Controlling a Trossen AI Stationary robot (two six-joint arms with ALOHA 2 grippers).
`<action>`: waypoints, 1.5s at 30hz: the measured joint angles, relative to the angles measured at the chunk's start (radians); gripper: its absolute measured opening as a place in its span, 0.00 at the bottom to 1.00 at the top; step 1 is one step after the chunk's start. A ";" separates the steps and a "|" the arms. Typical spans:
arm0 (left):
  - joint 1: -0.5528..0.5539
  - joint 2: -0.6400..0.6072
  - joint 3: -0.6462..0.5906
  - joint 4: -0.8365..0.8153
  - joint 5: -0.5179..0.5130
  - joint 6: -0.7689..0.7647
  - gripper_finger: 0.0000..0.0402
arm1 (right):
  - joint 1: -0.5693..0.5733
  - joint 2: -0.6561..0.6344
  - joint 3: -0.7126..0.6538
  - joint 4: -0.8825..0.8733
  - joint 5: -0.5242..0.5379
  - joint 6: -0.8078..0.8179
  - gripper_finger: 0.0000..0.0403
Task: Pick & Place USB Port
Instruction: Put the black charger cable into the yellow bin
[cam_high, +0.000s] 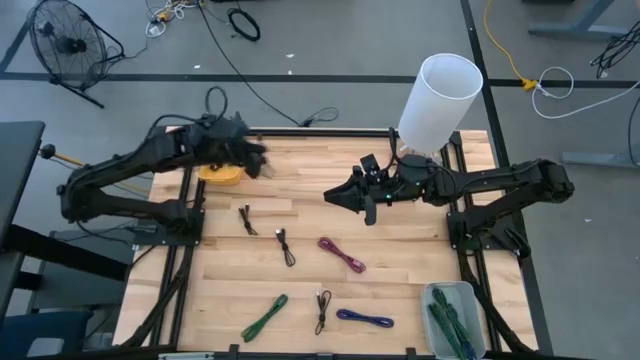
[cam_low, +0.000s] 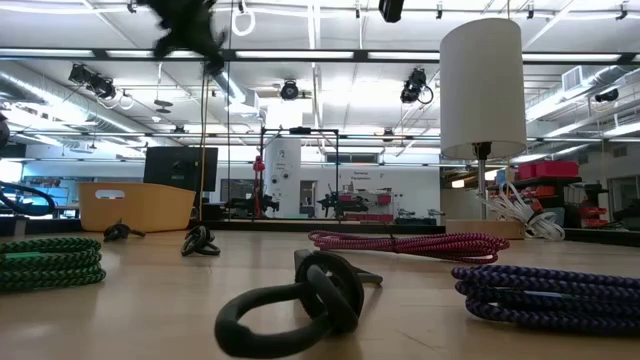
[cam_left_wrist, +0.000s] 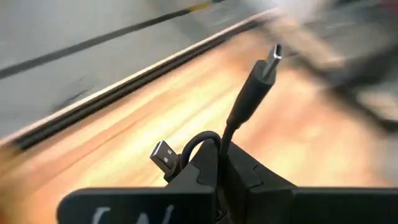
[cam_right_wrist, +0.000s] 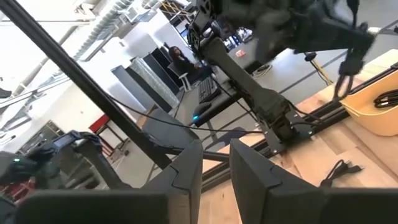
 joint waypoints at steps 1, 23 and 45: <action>0.013 -0.014 0.000 -0.085 -0.053 -0.032 0.01 | 0.000 0.000 0.000 0.000 0.002 0.000 0.20; 0.401 0.091 0.000 -0.429 -0.163 0.117 0.01 | -0.001 0.000 0.000 0.009 0.005 -0.005 0.20; 0.552 0.432 -0.001 -0.347 -0.135 0.318 0.01 | 0.000 0.000 0.000 0.009 0.003 -0.005 0.20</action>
